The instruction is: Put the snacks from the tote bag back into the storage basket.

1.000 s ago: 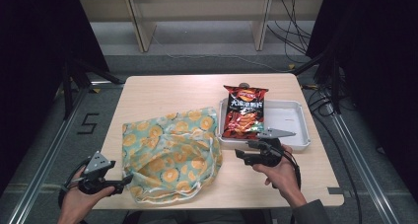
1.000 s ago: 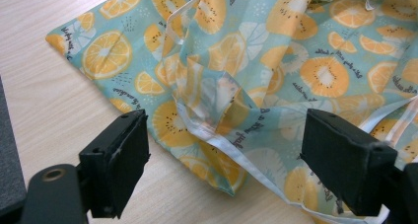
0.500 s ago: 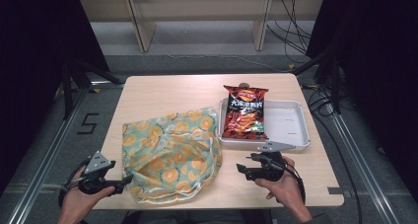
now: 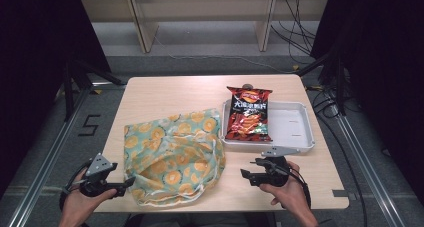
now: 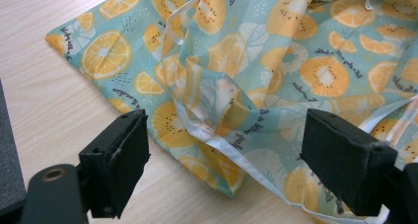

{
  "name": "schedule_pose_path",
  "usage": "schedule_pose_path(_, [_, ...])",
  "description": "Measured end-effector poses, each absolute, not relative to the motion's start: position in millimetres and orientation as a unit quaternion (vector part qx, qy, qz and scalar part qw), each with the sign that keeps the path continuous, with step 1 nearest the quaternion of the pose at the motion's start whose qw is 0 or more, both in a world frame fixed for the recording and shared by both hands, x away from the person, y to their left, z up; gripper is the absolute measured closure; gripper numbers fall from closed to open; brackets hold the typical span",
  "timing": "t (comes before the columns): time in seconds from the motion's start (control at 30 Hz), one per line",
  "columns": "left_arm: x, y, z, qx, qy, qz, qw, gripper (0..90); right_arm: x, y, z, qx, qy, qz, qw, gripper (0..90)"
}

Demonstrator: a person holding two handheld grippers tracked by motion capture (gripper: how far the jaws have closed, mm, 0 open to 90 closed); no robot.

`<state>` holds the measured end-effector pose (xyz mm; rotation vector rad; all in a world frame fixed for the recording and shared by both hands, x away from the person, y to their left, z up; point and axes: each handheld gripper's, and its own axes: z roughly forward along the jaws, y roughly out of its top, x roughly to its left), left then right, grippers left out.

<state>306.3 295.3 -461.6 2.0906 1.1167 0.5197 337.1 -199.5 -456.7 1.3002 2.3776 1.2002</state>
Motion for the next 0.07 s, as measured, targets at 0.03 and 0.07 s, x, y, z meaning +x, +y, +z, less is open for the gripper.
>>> schedule_pose_path(0.03, [305.9,295.4,-461.7,0.808,0.428,0.201,0.351,17.7,337.1,-199.8,-456.6,0.437,0.799,0.403,0.094,29.3])
schedule_pose_path(0.07, [306.1,294.8,-462.3,0.805,0.43,0.202,0.356,17.7,338.2,-199.8,-458.1,0.431,0.8,0.407,0.093,29.2])
